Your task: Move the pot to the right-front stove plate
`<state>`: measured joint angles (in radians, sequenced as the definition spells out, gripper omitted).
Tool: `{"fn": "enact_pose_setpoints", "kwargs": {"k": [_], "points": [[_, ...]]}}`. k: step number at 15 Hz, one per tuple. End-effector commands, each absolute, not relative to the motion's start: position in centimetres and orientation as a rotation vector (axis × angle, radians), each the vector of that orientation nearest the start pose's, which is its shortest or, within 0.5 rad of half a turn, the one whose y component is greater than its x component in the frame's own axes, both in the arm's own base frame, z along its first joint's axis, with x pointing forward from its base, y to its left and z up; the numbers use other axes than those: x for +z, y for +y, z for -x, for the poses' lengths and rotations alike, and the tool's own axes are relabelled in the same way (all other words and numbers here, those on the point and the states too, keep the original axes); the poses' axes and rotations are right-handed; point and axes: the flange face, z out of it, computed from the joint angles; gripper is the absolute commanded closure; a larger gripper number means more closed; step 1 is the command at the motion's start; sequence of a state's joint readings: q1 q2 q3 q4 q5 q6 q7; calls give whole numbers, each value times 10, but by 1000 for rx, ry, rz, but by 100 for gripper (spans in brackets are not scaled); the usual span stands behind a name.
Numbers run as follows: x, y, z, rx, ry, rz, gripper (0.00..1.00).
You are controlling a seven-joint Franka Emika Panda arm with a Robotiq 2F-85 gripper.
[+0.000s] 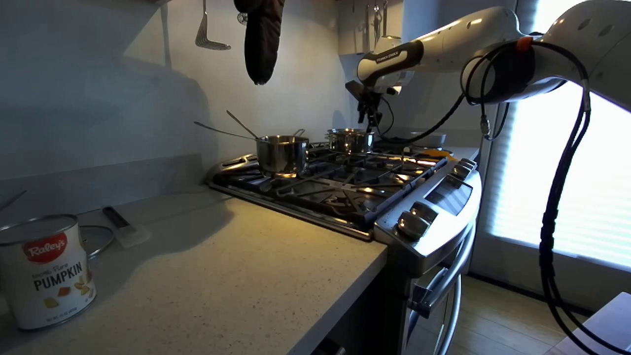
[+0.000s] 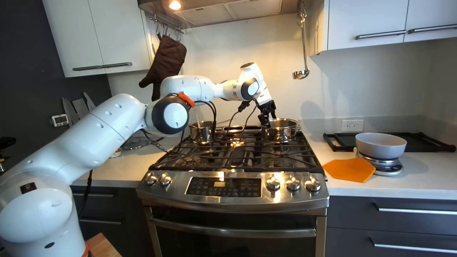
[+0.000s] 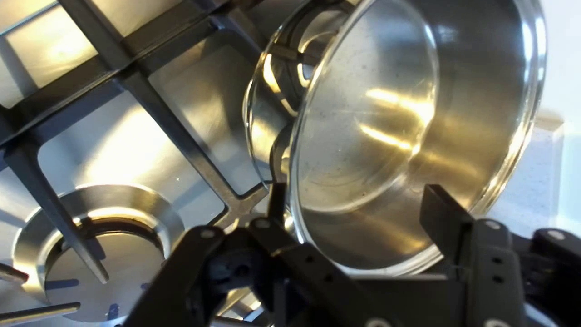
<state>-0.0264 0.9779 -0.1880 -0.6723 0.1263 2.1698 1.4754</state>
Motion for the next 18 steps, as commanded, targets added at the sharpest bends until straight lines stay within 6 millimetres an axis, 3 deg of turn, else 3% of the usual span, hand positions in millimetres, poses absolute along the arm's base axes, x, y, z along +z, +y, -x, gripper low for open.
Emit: {"fn": "enact_pose_setpoints", "kwargs": {"k": [1,5,8,11,14,18], "points": [[458,-90,-814,-561,2008,2000,0],[490,-107,-786,-401,1849,2292,0],[530,-137,-758,-355,1665,2464,0],[557,-164,-733,-320,1470,2607,0],[571,-182,-709,-285,1267,2733,0],[568,-194,-677,-213,986,2895,0]]}}
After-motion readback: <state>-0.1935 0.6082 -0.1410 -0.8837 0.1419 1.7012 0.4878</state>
